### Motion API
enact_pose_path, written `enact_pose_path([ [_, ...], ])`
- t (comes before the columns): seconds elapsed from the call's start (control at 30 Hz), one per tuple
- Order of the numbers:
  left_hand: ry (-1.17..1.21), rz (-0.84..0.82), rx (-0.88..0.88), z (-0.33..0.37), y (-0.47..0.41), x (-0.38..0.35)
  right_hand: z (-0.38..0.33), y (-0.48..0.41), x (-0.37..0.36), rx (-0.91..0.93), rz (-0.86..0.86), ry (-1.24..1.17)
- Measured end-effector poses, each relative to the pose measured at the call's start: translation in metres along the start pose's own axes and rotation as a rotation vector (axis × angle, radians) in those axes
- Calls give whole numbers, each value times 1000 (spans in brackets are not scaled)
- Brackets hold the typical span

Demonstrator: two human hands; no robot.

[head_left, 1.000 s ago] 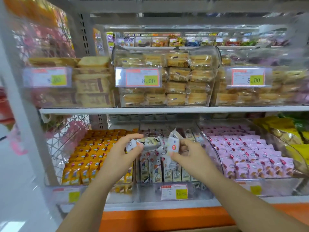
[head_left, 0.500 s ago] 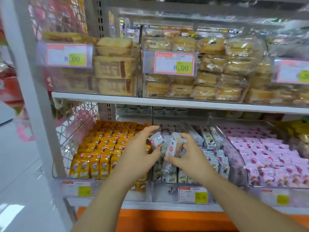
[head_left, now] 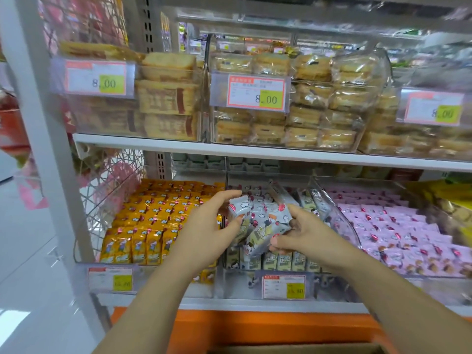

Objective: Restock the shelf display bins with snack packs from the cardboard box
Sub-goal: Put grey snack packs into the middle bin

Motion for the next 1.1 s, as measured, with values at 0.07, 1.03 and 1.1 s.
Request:
enact_pose_path([
  [0.07,7,28,-22,1,0,1,0,-1,0,-11,14,27],
  [1.03,-727,-114,55,-22,-15,-21,11,-60,-26,120,4,747],
  [1.1,-785,-132,110,-22,-17,-24,14,-58,-29,146,23,747],
])
Point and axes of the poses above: each hand's wrist, its own y-axis away from the middle knuckle, its own x-axis out of the back of the hand, z = x × y, the point moved 4 cm from there along -y, towards the middle knuckle, and after that the axes turned 1 degree about -z, right-handed, at the moved point
